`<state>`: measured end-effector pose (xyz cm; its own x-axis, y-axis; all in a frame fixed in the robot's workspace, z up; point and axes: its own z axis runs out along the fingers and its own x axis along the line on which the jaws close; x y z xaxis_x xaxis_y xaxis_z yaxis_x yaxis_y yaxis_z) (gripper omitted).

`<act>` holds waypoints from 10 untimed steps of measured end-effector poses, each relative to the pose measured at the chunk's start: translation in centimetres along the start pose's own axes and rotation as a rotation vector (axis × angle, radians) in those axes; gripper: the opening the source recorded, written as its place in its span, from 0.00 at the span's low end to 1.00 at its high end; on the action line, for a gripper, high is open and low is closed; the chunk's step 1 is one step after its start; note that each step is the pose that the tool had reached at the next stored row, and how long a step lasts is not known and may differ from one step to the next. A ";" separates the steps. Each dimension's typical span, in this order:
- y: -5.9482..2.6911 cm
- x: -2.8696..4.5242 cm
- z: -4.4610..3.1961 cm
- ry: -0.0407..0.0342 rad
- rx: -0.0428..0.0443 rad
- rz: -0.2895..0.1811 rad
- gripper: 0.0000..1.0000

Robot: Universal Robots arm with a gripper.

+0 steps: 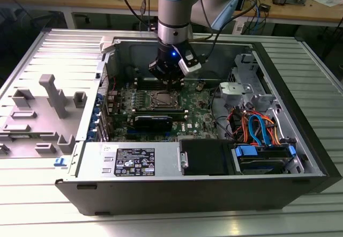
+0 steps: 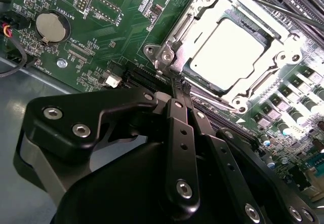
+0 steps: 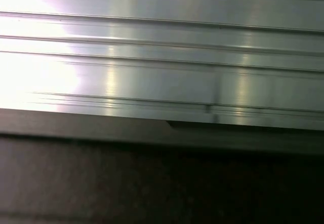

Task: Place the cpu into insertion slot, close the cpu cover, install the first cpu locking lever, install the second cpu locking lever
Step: 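Install the first cpu locking lever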

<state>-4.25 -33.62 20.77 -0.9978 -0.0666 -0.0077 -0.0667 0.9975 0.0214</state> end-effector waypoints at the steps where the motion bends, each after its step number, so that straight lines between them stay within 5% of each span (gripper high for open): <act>1: -0.01 0.01 0.00 0.0000 0.0000 0.000 0.11; 10: -0.18 0.01 0.18 0.0001 0.0001 0.000 0.11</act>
<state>-4.25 -33.79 20.58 -0.9978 -0.0665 -0.0076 -0.0667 0.9975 0.0214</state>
